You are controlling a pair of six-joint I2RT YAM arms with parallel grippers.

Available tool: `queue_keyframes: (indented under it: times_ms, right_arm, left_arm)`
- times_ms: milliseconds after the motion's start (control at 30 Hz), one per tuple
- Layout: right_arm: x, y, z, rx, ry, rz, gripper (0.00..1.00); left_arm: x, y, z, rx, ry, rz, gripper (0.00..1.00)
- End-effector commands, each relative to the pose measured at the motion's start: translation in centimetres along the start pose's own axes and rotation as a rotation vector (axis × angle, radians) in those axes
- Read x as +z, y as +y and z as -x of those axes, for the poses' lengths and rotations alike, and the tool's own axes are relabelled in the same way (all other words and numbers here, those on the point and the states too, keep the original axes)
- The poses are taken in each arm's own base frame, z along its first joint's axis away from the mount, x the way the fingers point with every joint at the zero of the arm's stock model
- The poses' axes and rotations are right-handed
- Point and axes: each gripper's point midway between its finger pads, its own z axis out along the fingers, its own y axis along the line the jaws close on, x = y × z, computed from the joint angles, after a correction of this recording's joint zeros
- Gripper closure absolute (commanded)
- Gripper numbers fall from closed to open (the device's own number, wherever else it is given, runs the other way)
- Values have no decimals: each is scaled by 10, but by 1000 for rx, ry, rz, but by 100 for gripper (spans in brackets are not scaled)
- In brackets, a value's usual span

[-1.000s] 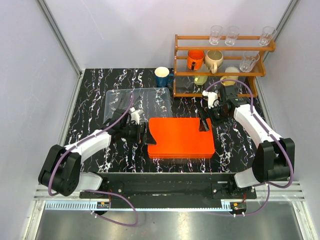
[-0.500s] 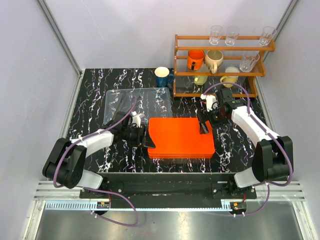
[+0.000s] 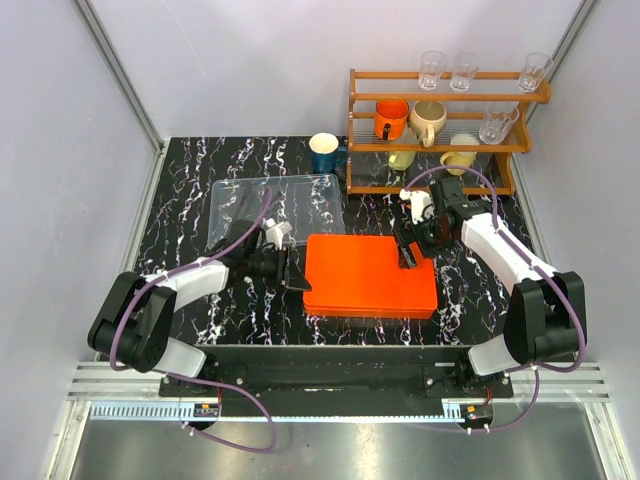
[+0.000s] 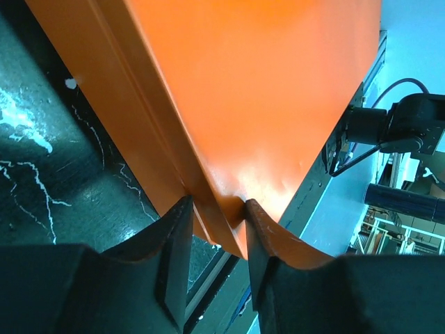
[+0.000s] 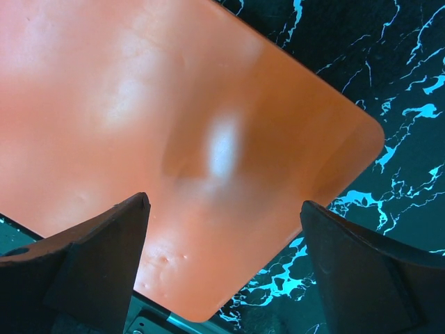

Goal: Pack the cookies

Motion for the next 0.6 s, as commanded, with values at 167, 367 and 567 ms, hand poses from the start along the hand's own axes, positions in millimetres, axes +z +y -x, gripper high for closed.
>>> queue_keyframes:
  times_ms: [167,367,567]
  right_arm:
    - [-1,-2,5,-19,-23,-33,3]
    - [-4,1,5,-38,-28,-28,2]
    - [-3,6,-2,-67,-6,-24,2]
  left_arm:
    - [14,34,-14,42,23,128,70]
    - [17,37,-15,54,42,136,66]
    - [9,29,-7,107,3,137,39]
